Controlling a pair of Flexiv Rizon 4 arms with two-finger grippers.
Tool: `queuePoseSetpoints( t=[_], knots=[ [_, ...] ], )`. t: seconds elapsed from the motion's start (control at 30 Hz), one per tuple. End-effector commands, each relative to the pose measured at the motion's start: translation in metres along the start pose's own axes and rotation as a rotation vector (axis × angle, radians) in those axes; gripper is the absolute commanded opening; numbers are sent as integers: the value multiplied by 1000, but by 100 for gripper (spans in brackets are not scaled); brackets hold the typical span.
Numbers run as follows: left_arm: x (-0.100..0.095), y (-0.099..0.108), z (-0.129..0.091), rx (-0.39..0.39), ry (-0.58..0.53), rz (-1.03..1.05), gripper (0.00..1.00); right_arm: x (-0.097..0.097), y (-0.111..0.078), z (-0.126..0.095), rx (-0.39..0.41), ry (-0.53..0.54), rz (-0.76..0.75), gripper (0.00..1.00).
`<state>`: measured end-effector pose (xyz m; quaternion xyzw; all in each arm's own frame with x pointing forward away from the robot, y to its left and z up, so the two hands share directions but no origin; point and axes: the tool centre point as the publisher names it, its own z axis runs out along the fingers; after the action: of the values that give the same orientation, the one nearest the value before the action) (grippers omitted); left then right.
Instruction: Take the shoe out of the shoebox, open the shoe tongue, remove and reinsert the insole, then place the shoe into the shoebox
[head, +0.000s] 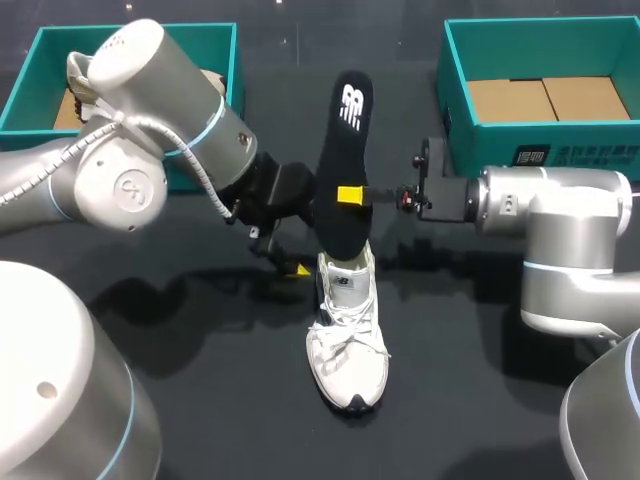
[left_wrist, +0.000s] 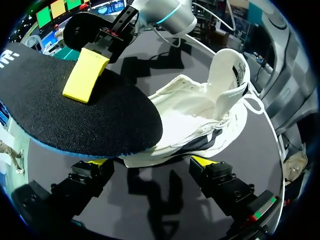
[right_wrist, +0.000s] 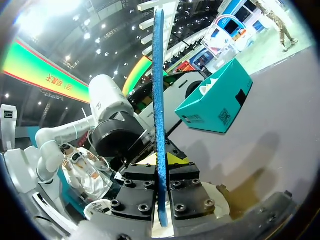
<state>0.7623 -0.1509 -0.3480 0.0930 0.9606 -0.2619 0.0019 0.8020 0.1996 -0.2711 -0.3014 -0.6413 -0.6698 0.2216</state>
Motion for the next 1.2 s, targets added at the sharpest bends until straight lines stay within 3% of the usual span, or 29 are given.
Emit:
queuePoseSetpoints(
  t=[0.03, 0.53, 0.97, 1.2],
  knots=[
    [5, -2, 2, -3, -15, -9, 100, 2, -6, 3, -27, 4, -26, 0],
    [7, -1, 8, -7, 2, -35, 100, 5, -10, -3, -95, -14, -152, 0],
    [7, -1, 8, -7, 2, -35, 100, 1, -4, -15, -93, -14, -211, 0],
    [7, -1, 8, -7, 2, -35, 100, -8, -15, -14, -78, 9, -197, 0]
  ],
)
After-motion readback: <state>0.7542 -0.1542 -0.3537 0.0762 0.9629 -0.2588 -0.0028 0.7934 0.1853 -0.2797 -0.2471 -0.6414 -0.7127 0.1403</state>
